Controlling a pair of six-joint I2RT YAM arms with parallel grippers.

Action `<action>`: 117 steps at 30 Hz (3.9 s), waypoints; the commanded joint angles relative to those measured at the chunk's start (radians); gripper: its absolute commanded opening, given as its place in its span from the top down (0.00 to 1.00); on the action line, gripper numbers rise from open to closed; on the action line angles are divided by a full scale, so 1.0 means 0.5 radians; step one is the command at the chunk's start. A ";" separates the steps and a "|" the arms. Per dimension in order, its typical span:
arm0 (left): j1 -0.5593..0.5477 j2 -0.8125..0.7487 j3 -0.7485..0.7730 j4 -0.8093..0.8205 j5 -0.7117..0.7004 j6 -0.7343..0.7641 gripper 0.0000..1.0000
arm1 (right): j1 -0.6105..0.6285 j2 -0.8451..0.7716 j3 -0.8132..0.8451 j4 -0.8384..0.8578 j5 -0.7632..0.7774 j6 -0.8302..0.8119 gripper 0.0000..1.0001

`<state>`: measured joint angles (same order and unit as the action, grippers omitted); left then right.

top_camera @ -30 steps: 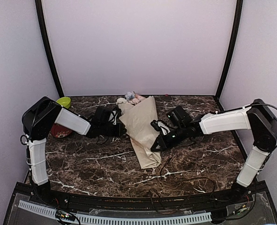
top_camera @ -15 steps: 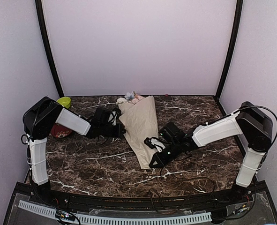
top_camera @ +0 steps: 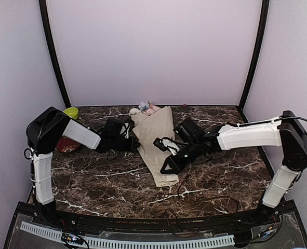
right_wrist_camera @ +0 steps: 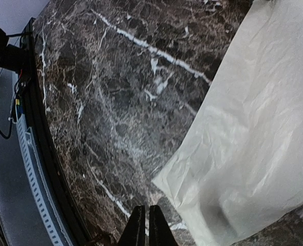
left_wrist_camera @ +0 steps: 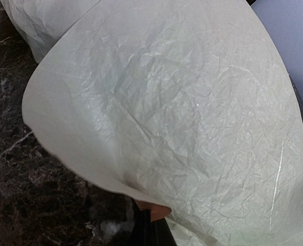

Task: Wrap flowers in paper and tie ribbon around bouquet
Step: Press the fold line on the folded bouquet.

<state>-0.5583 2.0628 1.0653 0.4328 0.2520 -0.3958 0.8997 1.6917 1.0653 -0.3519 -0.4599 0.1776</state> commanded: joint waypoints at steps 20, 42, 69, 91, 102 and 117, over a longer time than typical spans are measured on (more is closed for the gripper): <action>0.018 0.028 0.091 -0.151 -0.062 0.144 1.00 | -0.097 -0.017 -0.266 0.231 -0.256 0.064 0.95; 0.017 0.037 0.117 -0.188 -0.077 0.175 1.00 | 0.122 0.493 0.015 0.218 -0.020 0.034 1.00; 0.016 0.042 0.117 -0.209 -0.077 0.173 1.00 | -0.314 0.009 -0.622 0.765 -0.263 0.826 0.35; 0.016 0.046 0.109 -0.226 -0.091 0.196 1.00 | -0.366 -0.146 -0.693 0.611 -0.299 0.700 0.51; 0.016 0.047 0.094 -0.226 -0.067 0.181 1.00 | -0.395 -0.090 -0.157 0.435 0.159 0.497 0.59; 0.018 0.045 0.092 -0.253 -0.079 0.214 1.00 | -0.503 0.167 -0.321 0.562 0.000 0.540 0.77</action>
<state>-0.5583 2.0739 1.1141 0.3645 0.2291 -0.3126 0.6952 1.8442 0.9611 -0.0563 -0.5499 0.4335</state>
